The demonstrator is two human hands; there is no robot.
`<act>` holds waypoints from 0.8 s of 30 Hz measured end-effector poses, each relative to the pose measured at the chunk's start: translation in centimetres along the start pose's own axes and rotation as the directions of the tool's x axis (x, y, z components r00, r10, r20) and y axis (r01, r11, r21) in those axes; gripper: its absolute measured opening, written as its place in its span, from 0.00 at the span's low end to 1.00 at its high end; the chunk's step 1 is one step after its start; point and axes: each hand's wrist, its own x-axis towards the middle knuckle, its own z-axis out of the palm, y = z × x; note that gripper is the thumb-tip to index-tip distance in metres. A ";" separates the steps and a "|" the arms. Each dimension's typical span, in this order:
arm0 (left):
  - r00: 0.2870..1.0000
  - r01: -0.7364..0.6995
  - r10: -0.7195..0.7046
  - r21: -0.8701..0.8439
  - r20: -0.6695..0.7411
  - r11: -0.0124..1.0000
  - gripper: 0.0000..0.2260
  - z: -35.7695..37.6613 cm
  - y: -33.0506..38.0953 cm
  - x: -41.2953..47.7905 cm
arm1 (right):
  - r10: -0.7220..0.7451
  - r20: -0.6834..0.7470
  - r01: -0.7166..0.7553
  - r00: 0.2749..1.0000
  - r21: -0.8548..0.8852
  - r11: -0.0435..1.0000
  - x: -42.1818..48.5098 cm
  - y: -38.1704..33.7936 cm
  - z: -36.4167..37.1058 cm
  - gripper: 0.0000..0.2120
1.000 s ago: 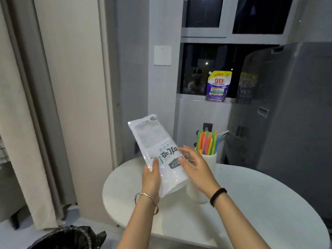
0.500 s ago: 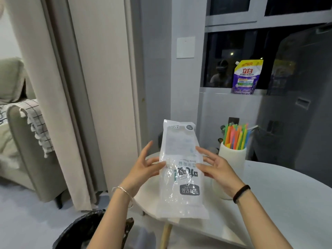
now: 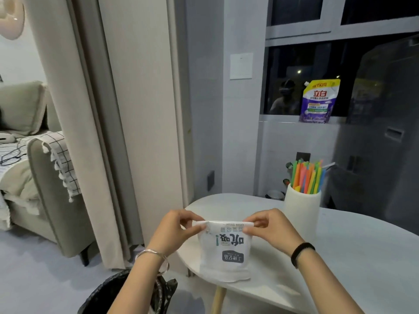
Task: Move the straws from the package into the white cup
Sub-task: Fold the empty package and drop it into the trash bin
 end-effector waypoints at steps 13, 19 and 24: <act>0.909 0.312 -0.146 -0.405 0.391 0.859 0.18 -3.1 -1.2 -2.2 | 0.008 -0.091 0.035 0.996 0.457 0.889 2.0 -0.4 3.5 0.16; 0.948 0.319 -0.287 -0.426 0.139 0.847 0.13 -5.1 -5.3 -3.7 | 0.026 -0.143 0.039 0.989 0.436 0.899 3.2 -1.3 8.2 0.09; 0.858 0.393 -0.418 -0.144 -0.298 0.908 0.05 -6.6 -11.9 -5.8 | 0.025 -0.081 0.004 0.996 0.343 0.939 3.4 -1.0 10.9 0.12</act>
